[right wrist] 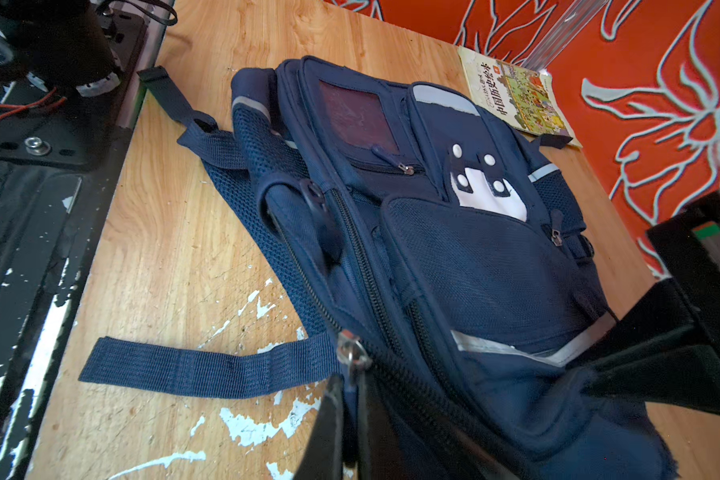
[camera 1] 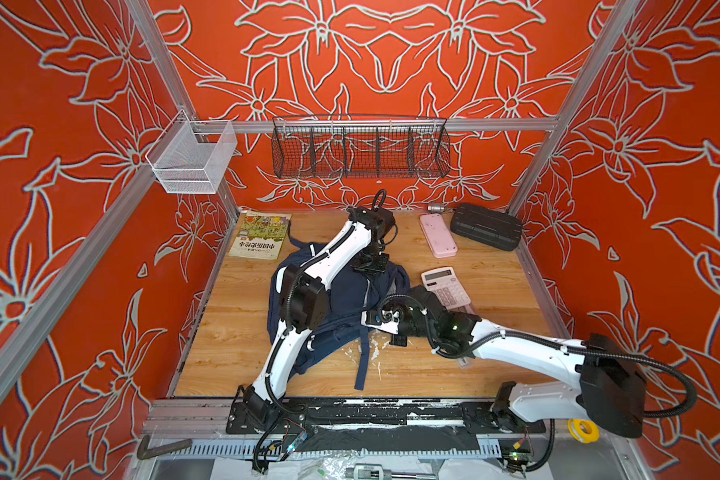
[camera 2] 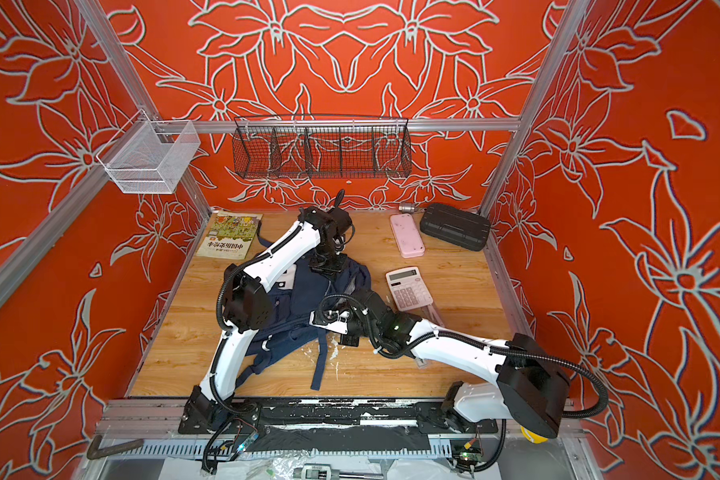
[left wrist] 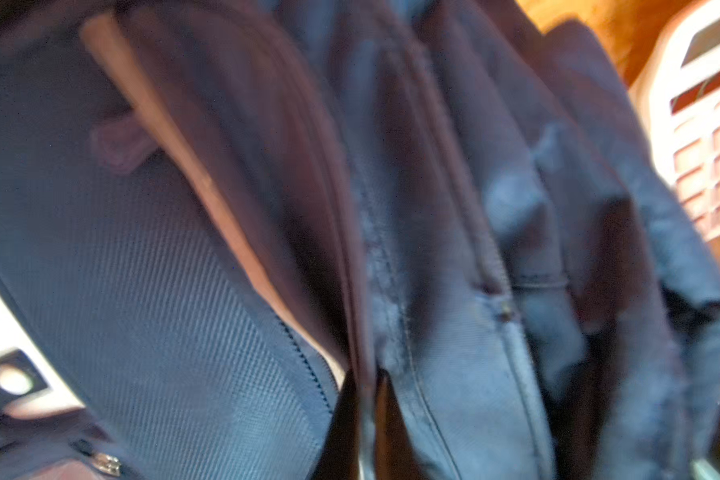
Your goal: Pack the student bag
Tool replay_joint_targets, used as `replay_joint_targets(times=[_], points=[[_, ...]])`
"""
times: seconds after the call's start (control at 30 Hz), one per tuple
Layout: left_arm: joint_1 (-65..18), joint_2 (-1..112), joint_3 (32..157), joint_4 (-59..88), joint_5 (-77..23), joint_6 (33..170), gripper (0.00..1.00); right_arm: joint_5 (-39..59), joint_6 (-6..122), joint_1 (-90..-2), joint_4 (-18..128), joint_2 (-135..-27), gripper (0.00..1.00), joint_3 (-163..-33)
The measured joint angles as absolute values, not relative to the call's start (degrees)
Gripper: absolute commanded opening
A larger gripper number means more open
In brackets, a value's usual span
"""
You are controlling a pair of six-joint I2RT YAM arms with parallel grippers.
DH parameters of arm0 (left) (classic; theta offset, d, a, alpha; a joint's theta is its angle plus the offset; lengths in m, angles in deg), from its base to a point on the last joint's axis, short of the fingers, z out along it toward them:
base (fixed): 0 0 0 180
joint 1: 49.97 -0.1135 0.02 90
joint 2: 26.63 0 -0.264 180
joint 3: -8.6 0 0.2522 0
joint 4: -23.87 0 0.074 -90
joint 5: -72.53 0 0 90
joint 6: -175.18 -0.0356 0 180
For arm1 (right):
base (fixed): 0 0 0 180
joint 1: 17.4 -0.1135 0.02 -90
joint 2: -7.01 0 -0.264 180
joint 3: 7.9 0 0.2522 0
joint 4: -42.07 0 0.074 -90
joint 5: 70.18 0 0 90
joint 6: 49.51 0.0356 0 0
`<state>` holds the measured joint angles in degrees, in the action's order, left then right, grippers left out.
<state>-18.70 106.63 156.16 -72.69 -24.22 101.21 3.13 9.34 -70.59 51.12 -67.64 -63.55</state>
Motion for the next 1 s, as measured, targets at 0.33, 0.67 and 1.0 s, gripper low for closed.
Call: replay_joint_targets(times=[0.33, 0.67, 1.0], points=[[-26.2, 98.1, 150.7, -65.7, -34.5, 108.3, 0.00, 3.1, 9.8, -69.7, 52.5, -68.2, 0.00, -63.6], [-30.7, 87.2, 147.6, -51.8, -41.4, 124.6, 0.00, 9.1, 14.0, -71.0, 47.8, -71.3, 0.00, -66.3], [-29.6, 85.7, 141.7, -40.7, -40.0, 135.4, 0.00, 19.2, 17.2, -75.3, 43.8, -77.9, 0.00, -70.9]])
